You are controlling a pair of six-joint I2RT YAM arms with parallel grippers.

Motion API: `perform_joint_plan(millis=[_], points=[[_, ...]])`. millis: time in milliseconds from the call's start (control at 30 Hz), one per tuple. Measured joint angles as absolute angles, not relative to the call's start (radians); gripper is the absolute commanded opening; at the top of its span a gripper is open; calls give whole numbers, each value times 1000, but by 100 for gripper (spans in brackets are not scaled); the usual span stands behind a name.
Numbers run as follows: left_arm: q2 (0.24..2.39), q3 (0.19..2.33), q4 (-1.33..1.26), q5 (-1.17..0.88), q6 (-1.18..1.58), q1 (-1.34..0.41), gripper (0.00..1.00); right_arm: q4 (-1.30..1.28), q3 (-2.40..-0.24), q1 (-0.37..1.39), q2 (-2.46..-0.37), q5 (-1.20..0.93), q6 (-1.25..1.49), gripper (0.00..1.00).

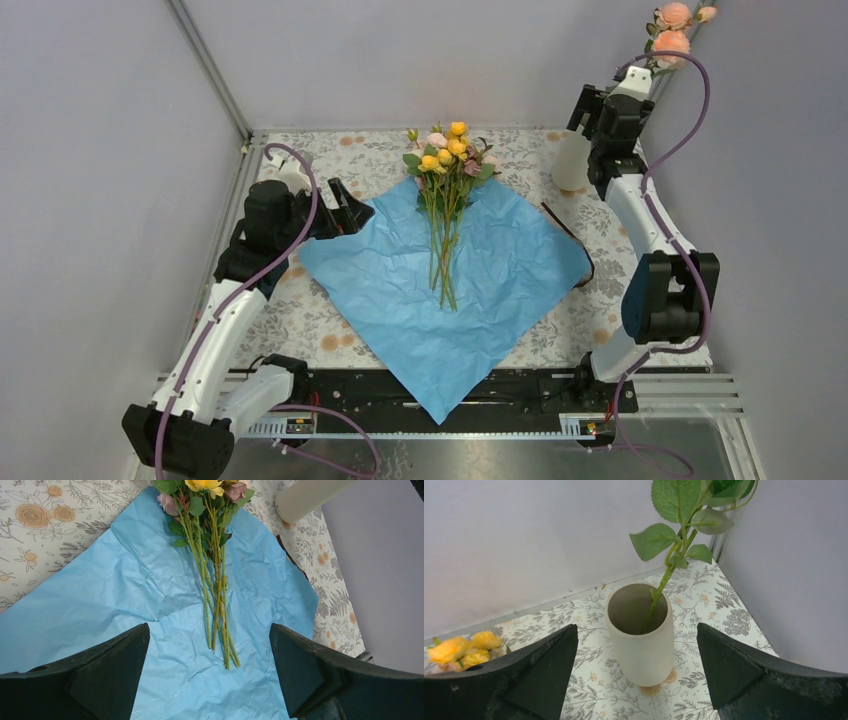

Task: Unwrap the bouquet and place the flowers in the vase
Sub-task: Insert the fake flower into the vase.

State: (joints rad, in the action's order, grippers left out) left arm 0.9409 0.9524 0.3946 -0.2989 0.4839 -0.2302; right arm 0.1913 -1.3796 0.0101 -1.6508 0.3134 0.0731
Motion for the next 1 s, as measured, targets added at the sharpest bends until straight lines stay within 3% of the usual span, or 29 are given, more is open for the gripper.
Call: perform_joint_plan(millis=[433,1000], points=[[876,947,395,-278,482,-228,96,203,-1100,10,-1361,199,154,94],[837,907,363,-260,511,-255,93,63,-788,54,-1003,-300,543,80]])
